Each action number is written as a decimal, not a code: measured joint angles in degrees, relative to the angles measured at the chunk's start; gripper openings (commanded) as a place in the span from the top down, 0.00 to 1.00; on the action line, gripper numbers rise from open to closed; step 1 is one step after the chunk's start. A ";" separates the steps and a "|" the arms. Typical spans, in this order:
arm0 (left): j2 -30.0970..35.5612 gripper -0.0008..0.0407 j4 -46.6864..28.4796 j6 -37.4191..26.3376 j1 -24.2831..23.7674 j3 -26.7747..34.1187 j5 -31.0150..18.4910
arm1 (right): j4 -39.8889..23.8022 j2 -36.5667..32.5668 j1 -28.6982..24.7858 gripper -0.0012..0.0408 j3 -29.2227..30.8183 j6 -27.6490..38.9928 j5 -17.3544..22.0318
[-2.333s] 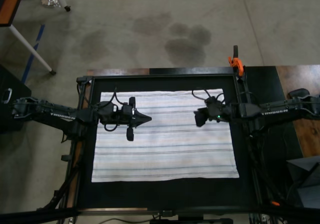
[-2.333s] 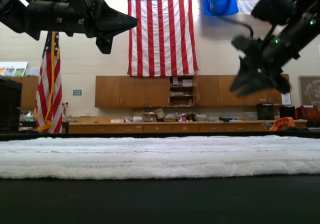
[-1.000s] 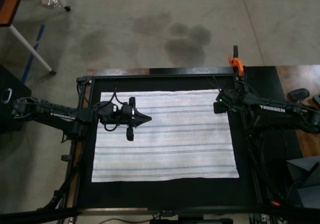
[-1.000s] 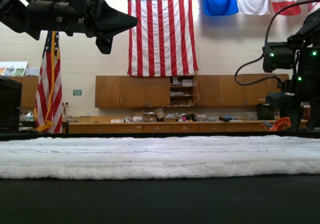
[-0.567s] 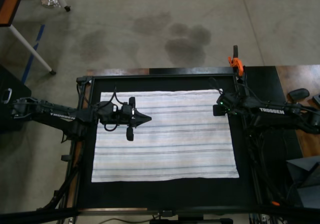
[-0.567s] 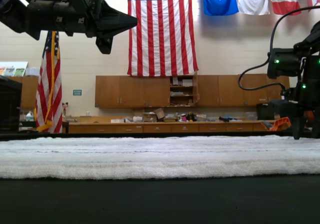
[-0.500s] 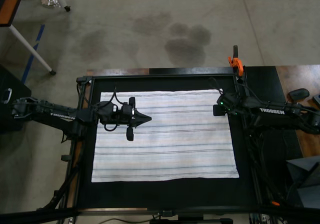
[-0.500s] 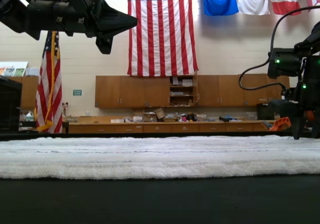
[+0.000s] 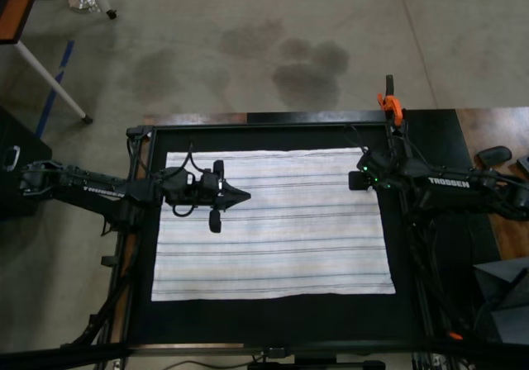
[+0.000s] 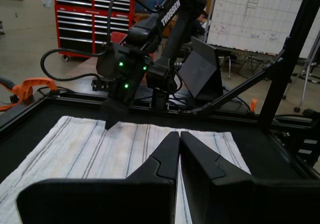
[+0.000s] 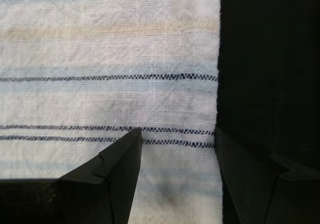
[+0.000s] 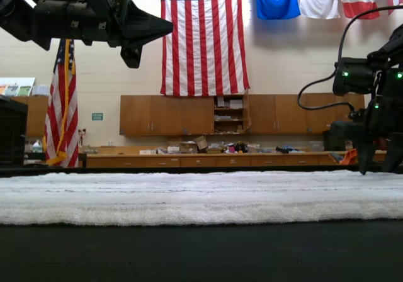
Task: Fold the towel
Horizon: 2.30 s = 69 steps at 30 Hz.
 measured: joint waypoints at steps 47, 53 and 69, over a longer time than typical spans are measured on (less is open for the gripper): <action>0.00 0.98 -0.04 -0.15 0.00 0.00 0.02 | -2.75 0.00 -0.09 0.98 -0.39 -1.22 5.68; 0.00 0.98 -0.04 -0.15 -0.02 0.00 0.02 | -2.78 0.00 -0.11 0.97 -0.39 -2.91 5.84; 0.00 0.98 -0.04 -3.17 -0.07 0.00 0.02 | -16.57 -0.17 0.35 0.98 6.32 -4.76 7.28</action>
